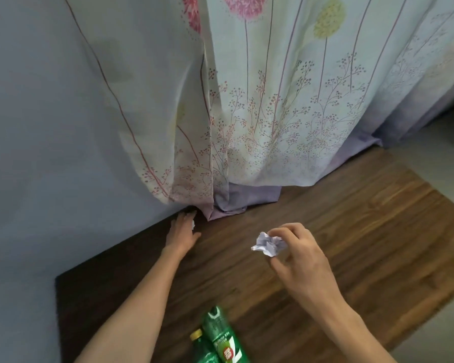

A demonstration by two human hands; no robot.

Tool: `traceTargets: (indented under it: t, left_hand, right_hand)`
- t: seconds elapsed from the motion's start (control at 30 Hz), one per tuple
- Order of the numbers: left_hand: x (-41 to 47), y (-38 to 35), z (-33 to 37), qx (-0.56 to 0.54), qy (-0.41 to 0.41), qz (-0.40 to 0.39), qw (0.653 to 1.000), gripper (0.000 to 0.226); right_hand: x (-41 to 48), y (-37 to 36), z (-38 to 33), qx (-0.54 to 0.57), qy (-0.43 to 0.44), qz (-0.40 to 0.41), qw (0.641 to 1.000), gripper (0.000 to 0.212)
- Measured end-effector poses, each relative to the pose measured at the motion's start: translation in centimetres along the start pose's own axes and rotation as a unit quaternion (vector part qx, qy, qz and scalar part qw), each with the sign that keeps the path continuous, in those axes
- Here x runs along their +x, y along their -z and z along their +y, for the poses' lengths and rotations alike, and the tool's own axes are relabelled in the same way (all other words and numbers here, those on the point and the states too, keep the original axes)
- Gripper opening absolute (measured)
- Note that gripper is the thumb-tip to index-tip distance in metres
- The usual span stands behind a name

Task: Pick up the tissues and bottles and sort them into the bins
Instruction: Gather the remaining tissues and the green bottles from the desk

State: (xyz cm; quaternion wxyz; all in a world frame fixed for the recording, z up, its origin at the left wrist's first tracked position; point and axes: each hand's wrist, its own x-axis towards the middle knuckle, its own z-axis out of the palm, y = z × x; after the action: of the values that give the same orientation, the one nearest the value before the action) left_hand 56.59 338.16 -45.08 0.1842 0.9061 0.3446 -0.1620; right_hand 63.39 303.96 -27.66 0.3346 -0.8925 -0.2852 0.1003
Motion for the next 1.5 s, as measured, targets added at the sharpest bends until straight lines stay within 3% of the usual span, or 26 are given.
traceTargets:
  t: [0.1,0.27,0.4,0.6,0.8,1.07,1.33,1.5]
  left_hand:
    - [2.0,-1.5,-0.6,0.03,0.007,-0.023,0.999,0.08]
    - [2.6,-2.9,-0.8,0.05,-0.005,0.014,0.999,0.053]
    - [0.3,-3.5,0.0,-0.008,-0.028,0.034,0.999,0.038]
    - [-7.7,-0.1,4.6,-0.14,-0.095,0.116,0.979,0.046]
    - [-17.6,8.5,13.4,-0.211,-0.134,0.134,0.959,0.045]
    - [-26.9,14.9,28.0,-0.189,-0.241,0.185,0.934,0.042]
    - [-34.9,11.6,41.6,-0.243,-0.299,0.161,0.909,0.045]
    - [-38.0,7.2,50.7,-0.191,-0.379,0.113,0.898,0.049]
  right_hand:
    - [-1.4,0.4,0.4,0.012,-0.017,0.007,1.0,0.042]
    - [-3.0,0.8,1.6,0.012,-0.05,0.025,0.998,0.044]
    - [-3.1,1.2,2.0,0.025,-0.054,0.026,0.998,0.042]
    - [-2.4,2.9,2.0,0.026,-0.034,0.037,0.998,0.04]
    - [-3.3,7.3,3.1,0.033,-0.02,0.075,0.996,0.039]
    - [-7.0,17.0,6.1,0.044,-0.002,0.153,0.987,0.033]
    - [-14.2,28.3,12.0,0.032,-0.035,0.254,0.966,0.029]
    - [-21.0,34.9,17.3,0.002,-0.091,0.308,0.947,0.029]
